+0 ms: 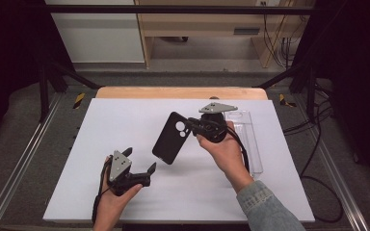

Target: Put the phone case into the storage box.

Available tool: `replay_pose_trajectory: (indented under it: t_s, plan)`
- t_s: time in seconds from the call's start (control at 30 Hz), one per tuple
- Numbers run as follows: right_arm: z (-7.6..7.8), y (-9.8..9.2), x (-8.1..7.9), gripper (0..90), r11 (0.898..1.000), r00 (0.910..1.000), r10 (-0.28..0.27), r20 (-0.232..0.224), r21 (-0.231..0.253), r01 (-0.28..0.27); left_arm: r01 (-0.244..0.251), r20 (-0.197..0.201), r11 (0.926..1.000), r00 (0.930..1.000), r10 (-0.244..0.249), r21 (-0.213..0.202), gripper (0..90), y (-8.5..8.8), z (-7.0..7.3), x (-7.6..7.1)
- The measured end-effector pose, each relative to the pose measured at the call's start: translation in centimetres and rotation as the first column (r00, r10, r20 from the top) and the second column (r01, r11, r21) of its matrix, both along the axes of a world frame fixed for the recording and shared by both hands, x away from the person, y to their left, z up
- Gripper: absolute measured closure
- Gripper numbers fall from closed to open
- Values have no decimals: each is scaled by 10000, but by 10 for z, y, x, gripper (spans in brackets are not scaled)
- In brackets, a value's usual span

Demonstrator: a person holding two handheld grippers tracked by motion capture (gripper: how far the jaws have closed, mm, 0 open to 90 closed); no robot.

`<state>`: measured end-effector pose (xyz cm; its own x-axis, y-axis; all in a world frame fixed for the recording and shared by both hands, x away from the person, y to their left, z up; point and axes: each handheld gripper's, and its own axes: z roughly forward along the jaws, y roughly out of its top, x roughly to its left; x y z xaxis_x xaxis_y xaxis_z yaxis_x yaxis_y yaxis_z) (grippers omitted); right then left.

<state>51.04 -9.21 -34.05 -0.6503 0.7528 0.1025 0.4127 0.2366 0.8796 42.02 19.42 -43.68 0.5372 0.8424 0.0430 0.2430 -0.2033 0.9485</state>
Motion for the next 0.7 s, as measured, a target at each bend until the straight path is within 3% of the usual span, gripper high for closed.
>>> replay_pose_trajectory:
  t_s: [0.3, 0.7]
  plan:
    - [7, -17, 6, 789, 10000, 10000, -44, -2, -49, 44, -277, 80, 9989, 9996, 280, -369, 29, 23, 2, 0]
    - [18, -40, 16, 789, 9991, 9998, -204, -89, -362, 200, -543, 97, 9976, 9985, 548, -432, 27, 43, 1, -3]
